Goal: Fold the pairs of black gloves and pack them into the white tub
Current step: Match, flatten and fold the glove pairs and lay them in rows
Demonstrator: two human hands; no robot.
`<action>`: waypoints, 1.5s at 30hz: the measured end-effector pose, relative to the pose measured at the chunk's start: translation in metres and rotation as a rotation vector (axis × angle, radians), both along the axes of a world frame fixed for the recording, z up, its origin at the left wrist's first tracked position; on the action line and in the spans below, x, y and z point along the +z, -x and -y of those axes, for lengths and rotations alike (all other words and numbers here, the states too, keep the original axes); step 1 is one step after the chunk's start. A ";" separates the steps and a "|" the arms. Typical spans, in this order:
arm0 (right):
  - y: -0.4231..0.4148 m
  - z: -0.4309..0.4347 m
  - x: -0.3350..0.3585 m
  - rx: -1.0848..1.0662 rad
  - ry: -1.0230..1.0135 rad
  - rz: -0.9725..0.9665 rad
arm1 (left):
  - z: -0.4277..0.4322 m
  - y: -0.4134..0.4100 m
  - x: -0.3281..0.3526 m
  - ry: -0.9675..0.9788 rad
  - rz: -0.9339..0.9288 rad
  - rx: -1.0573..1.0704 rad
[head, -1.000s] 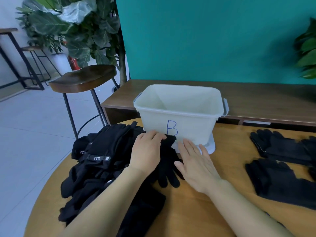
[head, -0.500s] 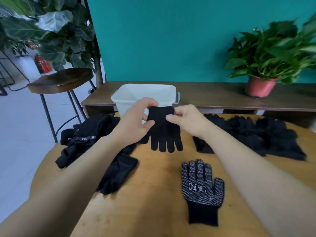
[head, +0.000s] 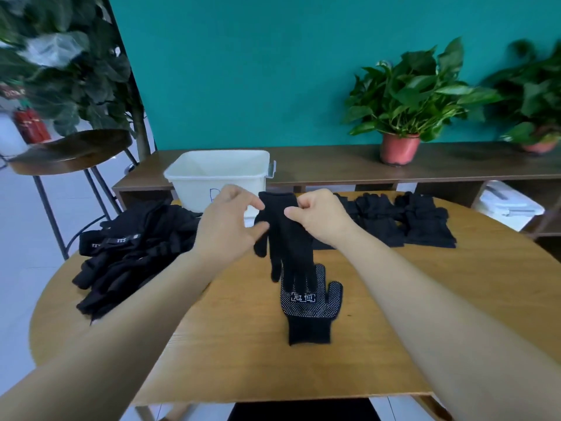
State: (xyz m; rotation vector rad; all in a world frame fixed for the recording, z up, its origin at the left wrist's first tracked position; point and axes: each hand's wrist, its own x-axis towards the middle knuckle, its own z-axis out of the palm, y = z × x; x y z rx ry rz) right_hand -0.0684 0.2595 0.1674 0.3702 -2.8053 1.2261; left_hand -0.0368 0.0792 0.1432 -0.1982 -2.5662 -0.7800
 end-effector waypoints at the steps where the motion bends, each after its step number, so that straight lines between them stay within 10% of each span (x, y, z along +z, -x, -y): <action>1: -0.002 0.002 0.001 -0.016 -0.031 -0.034 | -0.006 -0.002 -0.003 0.002 0.025 -0.003; 13: -0.007 -0.020 -0.005 -0.003 -0.297 -0.390 | -0.030 0.010 0.002 -0.276 0.095 -0.039; 20: 0.003 -0.046 -0.016 0.110 0.139 0.085 | -0.034 0.009 0.006 -0.653 0.301 -0.231; 45: 0.082 -0.070 -0.105 -0.022 0.209 0.184 | -0.041 0.103 -0.072 -0.510 0.542 -0.193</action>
